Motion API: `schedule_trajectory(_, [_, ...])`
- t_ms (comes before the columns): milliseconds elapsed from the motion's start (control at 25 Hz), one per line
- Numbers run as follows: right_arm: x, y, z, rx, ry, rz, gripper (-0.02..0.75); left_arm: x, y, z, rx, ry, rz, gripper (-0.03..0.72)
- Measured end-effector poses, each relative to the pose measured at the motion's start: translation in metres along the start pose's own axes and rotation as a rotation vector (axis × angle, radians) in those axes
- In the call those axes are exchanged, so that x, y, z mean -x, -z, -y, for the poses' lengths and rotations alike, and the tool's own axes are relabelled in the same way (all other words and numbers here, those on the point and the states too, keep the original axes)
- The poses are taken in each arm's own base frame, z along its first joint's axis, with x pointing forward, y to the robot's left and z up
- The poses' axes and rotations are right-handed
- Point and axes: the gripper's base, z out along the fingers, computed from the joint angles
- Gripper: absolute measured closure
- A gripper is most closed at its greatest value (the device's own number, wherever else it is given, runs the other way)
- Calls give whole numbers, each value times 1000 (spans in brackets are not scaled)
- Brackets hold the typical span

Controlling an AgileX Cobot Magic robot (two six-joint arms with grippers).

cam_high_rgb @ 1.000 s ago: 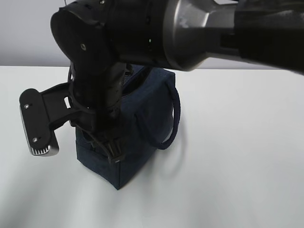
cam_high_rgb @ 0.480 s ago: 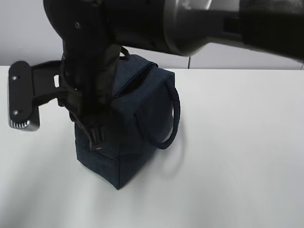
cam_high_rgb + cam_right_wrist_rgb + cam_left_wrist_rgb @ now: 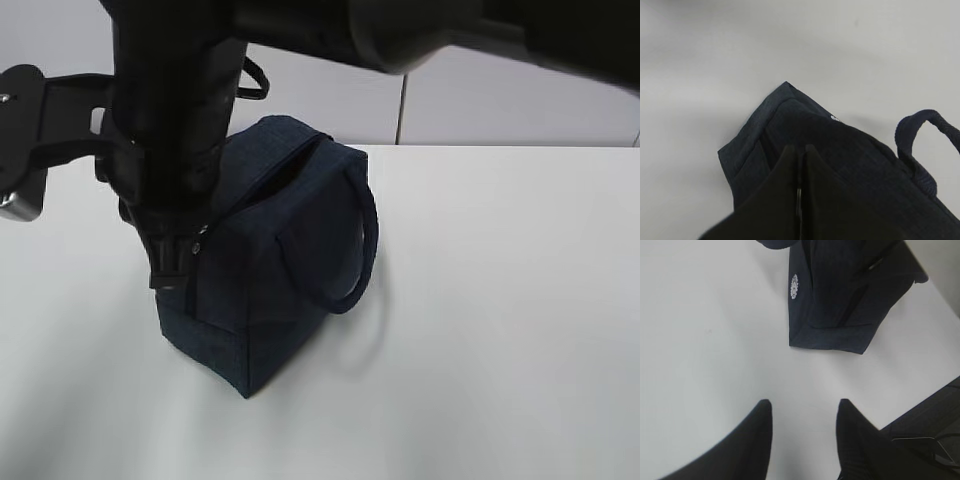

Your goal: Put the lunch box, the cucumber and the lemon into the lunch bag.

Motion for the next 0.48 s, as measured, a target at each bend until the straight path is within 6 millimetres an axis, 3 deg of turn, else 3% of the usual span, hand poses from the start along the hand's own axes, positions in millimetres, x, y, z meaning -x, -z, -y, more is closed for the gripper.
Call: schedule_trajectory(480, [-11,3,12,-86,-131,-73,738,6,-8,2,-69,66,20,403])
